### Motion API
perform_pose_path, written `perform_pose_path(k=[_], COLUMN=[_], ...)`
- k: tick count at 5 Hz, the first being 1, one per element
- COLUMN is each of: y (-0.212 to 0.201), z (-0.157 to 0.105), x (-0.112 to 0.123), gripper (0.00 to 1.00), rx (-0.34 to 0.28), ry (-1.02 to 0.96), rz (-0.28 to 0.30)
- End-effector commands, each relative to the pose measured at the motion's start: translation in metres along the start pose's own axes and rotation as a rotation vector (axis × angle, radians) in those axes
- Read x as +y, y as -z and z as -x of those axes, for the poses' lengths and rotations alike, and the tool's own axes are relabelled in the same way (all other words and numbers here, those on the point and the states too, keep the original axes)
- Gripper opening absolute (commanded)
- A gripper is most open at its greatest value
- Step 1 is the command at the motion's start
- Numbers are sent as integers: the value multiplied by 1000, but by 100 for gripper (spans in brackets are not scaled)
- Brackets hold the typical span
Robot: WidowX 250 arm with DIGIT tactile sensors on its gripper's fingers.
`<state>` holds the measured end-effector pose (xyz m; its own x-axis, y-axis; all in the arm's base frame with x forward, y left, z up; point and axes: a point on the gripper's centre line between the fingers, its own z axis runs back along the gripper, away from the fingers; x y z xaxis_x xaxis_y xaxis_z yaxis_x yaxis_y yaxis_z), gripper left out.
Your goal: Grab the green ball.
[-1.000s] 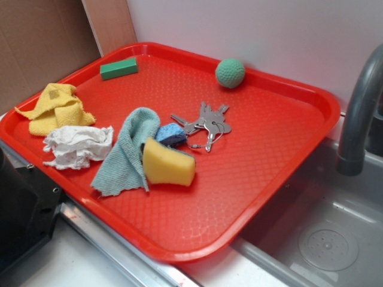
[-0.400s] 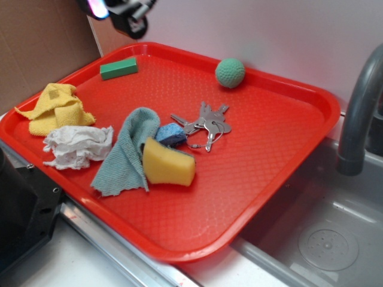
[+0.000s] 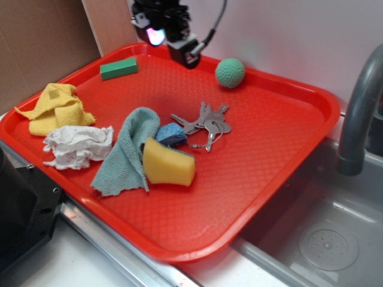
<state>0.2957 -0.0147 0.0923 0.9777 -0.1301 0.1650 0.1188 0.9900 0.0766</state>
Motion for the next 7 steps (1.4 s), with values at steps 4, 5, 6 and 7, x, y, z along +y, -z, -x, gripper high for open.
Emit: perform_pose_path(k=[4, 5, 6, 7], y=[53, 56, 53, 7], z=[-56, -48, -43, -30], x=[-28, -30, -28, -15], gripper=[0, 0, 0, 0], rx=[-10, -3, 0, -19], ry=[41, 37, 32, 59], rz=[-22, -21, -28, -50])
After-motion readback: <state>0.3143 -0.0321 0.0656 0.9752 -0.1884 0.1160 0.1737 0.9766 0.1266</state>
